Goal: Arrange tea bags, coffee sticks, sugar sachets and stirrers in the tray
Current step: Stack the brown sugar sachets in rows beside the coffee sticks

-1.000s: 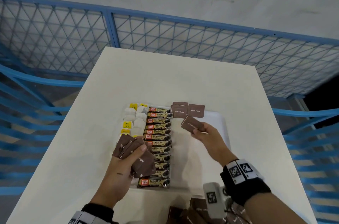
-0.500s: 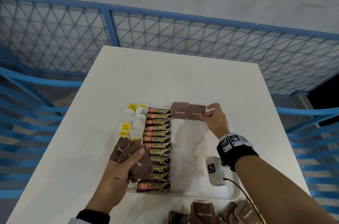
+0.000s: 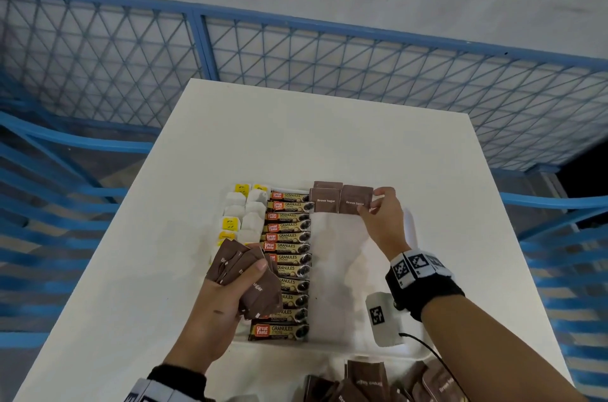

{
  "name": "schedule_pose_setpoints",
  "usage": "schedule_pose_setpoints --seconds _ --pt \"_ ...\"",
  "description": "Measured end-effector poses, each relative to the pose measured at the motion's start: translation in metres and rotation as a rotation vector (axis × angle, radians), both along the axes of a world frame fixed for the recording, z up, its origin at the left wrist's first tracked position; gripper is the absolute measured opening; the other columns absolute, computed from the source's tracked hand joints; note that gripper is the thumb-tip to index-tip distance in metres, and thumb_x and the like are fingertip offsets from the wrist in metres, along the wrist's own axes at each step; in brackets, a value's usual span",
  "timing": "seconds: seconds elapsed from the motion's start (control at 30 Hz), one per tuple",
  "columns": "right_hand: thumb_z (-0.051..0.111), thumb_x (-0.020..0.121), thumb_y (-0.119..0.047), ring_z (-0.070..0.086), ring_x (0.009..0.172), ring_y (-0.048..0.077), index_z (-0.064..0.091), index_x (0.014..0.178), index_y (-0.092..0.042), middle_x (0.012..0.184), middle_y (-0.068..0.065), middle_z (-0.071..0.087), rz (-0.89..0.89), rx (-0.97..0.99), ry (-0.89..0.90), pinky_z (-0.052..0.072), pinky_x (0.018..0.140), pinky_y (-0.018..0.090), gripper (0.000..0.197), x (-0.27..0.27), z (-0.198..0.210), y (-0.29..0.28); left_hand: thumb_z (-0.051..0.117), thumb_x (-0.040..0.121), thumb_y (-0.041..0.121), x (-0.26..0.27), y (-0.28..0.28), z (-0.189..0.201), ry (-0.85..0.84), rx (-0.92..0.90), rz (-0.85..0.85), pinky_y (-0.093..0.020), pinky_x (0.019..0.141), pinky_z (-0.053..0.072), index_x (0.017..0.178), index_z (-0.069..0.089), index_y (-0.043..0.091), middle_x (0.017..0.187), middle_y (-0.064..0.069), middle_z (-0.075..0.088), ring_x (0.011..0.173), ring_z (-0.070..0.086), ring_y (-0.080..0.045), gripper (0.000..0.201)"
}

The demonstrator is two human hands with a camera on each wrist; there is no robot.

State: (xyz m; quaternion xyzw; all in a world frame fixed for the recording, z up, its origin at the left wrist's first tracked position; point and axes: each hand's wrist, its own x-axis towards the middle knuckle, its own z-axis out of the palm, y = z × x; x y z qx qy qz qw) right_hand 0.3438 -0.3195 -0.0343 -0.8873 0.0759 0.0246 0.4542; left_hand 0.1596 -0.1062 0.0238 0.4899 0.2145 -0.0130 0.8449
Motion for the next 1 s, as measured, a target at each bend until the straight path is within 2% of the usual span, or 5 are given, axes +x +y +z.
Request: schedule_pose_setpoints --seconds 0.2,0.4,0.6,0.87,1.0 --pt "0.062 0.089 -0.022 0.052 0.064 0.005 0.055 0.086 -0.018 0.073 -0.005 0.057 0.332 0.043 0.041 0.039 0.057 0.002 0.009 -0.058 0.036 0.029 0.093 0.034 0.04 0.001 -0.003 0.005 0.012 -0.026 0.022 -0.036 0.058 0.056 0.089 0.072 0.021 0.088 -0.011 0.07 0.078 0.069 -0.023 0.062" --pt "0.056 0.076 -0.058 0.057 0.056 0.005 0.055 0.079 -0.019 0.067 -0.006 0.061 0.652 0.34 0.412 0.042 0.053 0.016 0.039 -0.122 0.07 0.055 0.092 0.037 0.041 -0.003 -0.004 0.011 -0.024 0.0 0.032 -0.035 0.062 0.056 0.092 0.072 0.021 0.091 -0.009 0.071 0.084 0.069 -0.019 0.062" --pt "0.074 0.077 -0.033 0.058 0.055 0.005 0.051 0.083 -0.026 0.071 -0.008 0.061 0.649 0.455 0.427 0.046 0.05 0.019 0.026 -0.146 0.074 0.068 0.073 0.076 0.019 -0.009 -0.007 0.019 0.004 0.032 -0.001 -0.036 0.064 0.058 0.098 0.068 0.018 0.091 -0.01 0.071 0.088 0.07 -0.023 0.023" --pt "0.066 0.085 -0.015 0.059 0.072 0.012 0.052 0.093 -0.009 0.088 0.004 0.061 0.549 0.523 0.426 0.048 0.058 0.021 0.016 -0.14 0.082 0.06 0.071 0.047 0.017 -0.02 0.003 0.02 -0.009 -0.06 -0.094 -0.029 0.057 0.055 0.103 0.064 0.009 0.086 -0.01 0.072 0.078 0.07 -0.02 0.057" --pt "0.06 0.087 -0.002 0.063 0.069 0.01 0.056 0.098 -0.008 0.086 0.002 0.064 0.471 0.682 0.443 0.052 0.061 0.024 0.012 -0.131 0.078 0.056 0.072 0.046 0.019 -0.023 0.002 0.016 0.005 -0.043 -0.099 -0.032 0.062 0.051 0.091 0.067 0.016 0.085 -0.015 0.064 0.078 0.063 -0.025 0.045"
